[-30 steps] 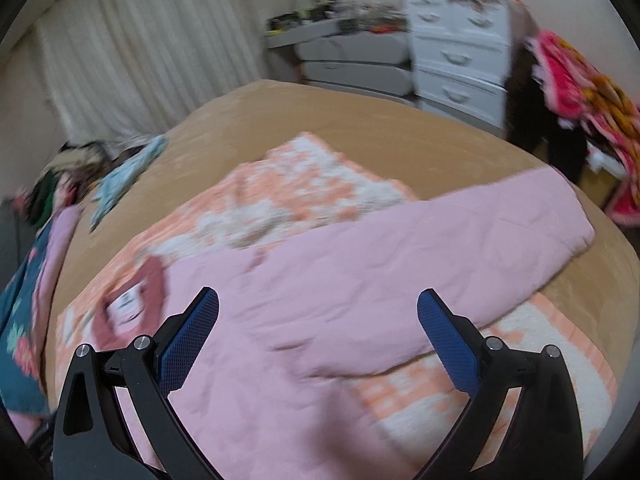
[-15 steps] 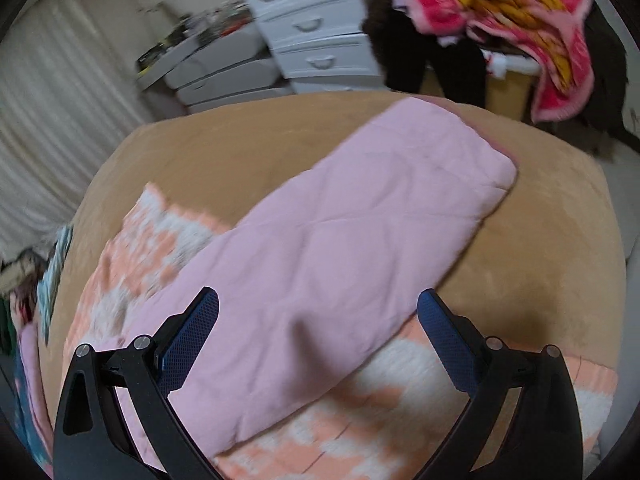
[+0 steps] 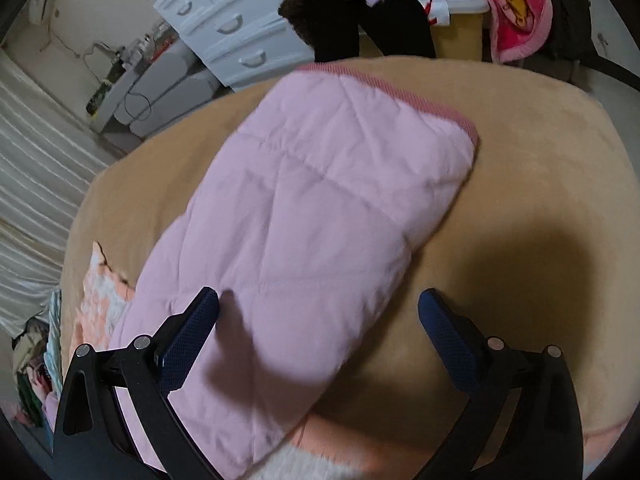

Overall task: Fold large clothes
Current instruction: 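Close the right tool on the sleeve's dark pink cuff, then lift the sleeve with the right tool, fold it across the jacket body, release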

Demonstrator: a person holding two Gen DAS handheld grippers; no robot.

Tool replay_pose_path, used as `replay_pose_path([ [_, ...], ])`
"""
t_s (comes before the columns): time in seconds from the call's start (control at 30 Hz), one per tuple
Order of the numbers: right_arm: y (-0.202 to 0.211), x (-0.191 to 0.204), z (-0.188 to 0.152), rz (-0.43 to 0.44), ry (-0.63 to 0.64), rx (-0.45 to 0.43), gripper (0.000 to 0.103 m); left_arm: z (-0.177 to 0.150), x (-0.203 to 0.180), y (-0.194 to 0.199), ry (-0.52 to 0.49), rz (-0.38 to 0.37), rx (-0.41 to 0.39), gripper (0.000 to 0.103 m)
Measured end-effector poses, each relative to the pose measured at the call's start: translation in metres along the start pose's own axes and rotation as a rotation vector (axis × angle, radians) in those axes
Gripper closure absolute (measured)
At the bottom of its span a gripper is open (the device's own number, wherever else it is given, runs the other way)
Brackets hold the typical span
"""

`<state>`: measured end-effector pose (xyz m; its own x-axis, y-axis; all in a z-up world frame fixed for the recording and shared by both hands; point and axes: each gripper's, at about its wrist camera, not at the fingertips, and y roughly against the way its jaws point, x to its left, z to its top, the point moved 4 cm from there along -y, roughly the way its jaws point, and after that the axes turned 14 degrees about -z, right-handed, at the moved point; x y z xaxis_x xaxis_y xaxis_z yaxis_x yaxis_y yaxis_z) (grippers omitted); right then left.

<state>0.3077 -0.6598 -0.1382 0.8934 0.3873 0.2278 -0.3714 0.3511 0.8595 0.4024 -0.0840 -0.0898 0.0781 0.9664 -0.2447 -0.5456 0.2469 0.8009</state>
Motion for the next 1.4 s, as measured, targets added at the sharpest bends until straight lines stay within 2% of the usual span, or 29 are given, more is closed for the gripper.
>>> replay_pose_path([
  [0.07, -0.001, 0.001, 0.005, 0.036, -0.005, -0.006, 0.006, 0.002, 0.004, 0.001, 0.001, 0.010, -0.003, 0.008],
  [0.13, 0.000, -0.003, 0.011, 0.052, -0.034, -0.014, 0.029, 0.004, 0.008, 0.003, 0.009, 0.008, -0.011, 0.008],
  [0.17, 0.001, -0.004, 0.013, 0.061, -0.047, -0.013, 0.037, 0.006, 0.010, 0.006, 0.021, -0.004, -0.014, 0.008],
  [0.2, 0.002, -0.004, 0.016, 0.079, -0.052, -0.012, 0.053, 0.007, 0.012, 0.008, 0.025, -0.009, -0.016, 0.008],
  [0.23, 0.007, -0.002, 0.018, 0.112, -0.045, -0.018, 0.063, 0.008, 0.013, 0.011, 0.025, -0.009, -0.019, 0.008],
  [0.33, 0.035, 0.016, 0.023, 0.180, 0.030, -0.105, 0.081, 0.013, 0.015, 0.020, 0.017, -0.019, -0.029, 0.008],
  [0.4, 0.060, 0.033, 0.025, 0.235, 0.091, -0.160, 0.085, 0.016, 0.016, 0.027, 0.021, -0.031, -0.033, 0.008],
  [0.57, 0.122, 0.080, 0.020, 0.347, 0.225, -0.254, 0.088, 0.024, 0.020, 0.050, 0.031, -0.060, -0.060, 0.008],
  [0.63, 0.150, 0.099, 0.014, 0.397, 0.287, -0.295, 0.089, 0.028, 0.021, 0.058, 0.029, -0.049, -0.078, 0.008],
  [0.77, 0.195, 0.134, -0.002, 0.457, 0.395, -0.335, 0.090, 0.035, 0.027, 0.077, 0.037, -0.064, -0.095, 0.008],
  [1.13, 0.299, 0.215, -0.080, 0.618, 0.642, -0.416, 0.090, 0.047, 0.058, 0.131, 0.089, -0.128, -0.153, 0.008],
  [1.4, 0.345, 0.251, -0.143, 0.688, 0.775, -0.443, 0.090, 0.043, 0.103, 0.157, 0.193, -0.176, -0.191, 0.008],
])
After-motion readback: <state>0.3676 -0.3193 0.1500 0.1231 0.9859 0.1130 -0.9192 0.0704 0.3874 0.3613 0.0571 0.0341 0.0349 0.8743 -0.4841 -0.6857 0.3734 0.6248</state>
